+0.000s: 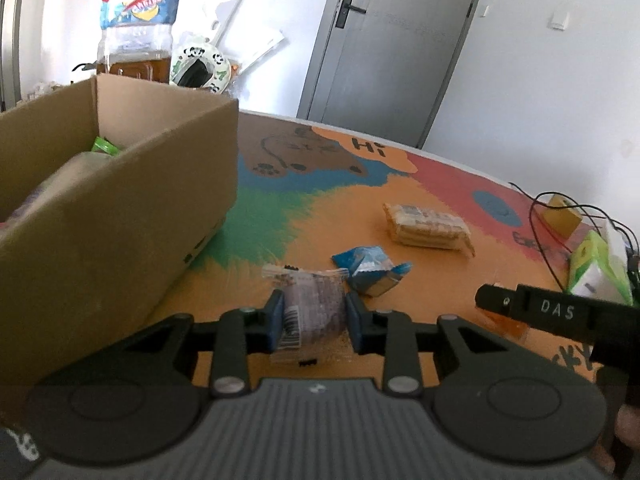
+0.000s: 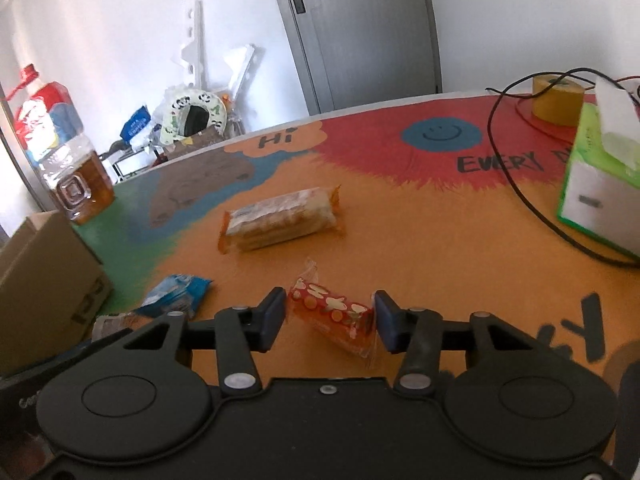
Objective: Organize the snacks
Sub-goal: 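Lift the clear pack with the left gripper while the right lifts the red snack toward the box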
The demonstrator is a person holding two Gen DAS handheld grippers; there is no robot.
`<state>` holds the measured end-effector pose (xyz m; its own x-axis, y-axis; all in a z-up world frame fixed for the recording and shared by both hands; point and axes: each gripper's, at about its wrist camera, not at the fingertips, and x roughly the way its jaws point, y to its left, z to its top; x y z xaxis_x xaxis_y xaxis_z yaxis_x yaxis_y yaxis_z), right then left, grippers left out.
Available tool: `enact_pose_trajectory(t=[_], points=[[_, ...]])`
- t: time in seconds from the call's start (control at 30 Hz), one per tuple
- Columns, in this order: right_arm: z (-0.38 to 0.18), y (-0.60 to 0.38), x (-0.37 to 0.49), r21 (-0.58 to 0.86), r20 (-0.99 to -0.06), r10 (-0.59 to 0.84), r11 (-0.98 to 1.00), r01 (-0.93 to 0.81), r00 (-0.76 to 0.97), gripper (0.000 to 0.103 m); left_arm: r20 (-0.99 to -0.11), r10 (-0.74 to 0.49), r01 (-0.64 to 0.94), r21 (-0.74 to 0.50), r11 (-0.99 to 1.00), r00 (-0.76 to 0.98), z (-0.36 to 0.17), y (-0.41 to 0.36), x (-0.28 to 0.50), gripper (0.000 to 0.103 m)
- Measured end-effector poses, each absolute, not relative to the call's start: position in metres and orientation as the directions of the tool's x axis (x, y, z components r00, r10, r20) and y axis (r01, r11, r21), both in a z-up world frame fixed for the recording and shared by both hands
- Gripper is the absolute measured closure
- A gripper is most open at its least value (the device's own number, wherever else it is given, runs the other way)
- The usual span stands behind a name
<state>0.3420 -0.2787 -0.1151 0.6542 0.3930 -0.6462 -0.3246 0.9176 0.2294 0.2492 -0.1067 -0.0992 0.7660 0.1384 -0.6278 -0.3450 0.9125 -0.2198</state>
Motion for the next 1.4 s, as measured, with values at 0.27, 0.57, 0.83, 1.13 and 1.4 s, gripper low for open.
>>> enact_pose_trajectory(t=[0.27, 0.57, 0.83, 1.13, 1.4], points=[[-0.098, -0.271, 0.306, 0.242, -0.605, 0.444, 0.893, -0.379, 0.66, 0.055, -0.589, 0.156, -0.347, -0.226, 0.91, 0.793, -0.08, -0.104, 0.217, 0.072], [-0.083, -0.26, 0.273, 0.24, -0.571, 0.484, 0.871, -0.43, 0.663, 0.055, -0.543, 0.169, -0.347, -0.244, 0.906, 0.823, -0.062, -0.099, 0.185, 0.072], [-0.067, -0.25, 0.253, 0.241, -0.539, 0.518, 0.851, -0.468, 0.665, 0.055, -0.505, 0.183, -0.344, -0.247, 0.906, 0.844, -0.045, -0.095, 0.163, 0.072], [-0.048, -0.233, 0.235, 0.234, -0.504, 0.564, 0.818, -0.525, 0.654, 0.055, -0.472, 0.211, -0.359, -0.249, 0.899, 0.856, -0.022, -0.083, 0.144, 0.072], [-0.035, -0.217, 0.225, 0.243, -0.464, 0.62, 0.776, -0.582, 0.633, 0.055, -0.44, 0.234, -0.368, -0.25, 0.896, 0.867, -0.003, -0.067, 0.128, 0.072]])
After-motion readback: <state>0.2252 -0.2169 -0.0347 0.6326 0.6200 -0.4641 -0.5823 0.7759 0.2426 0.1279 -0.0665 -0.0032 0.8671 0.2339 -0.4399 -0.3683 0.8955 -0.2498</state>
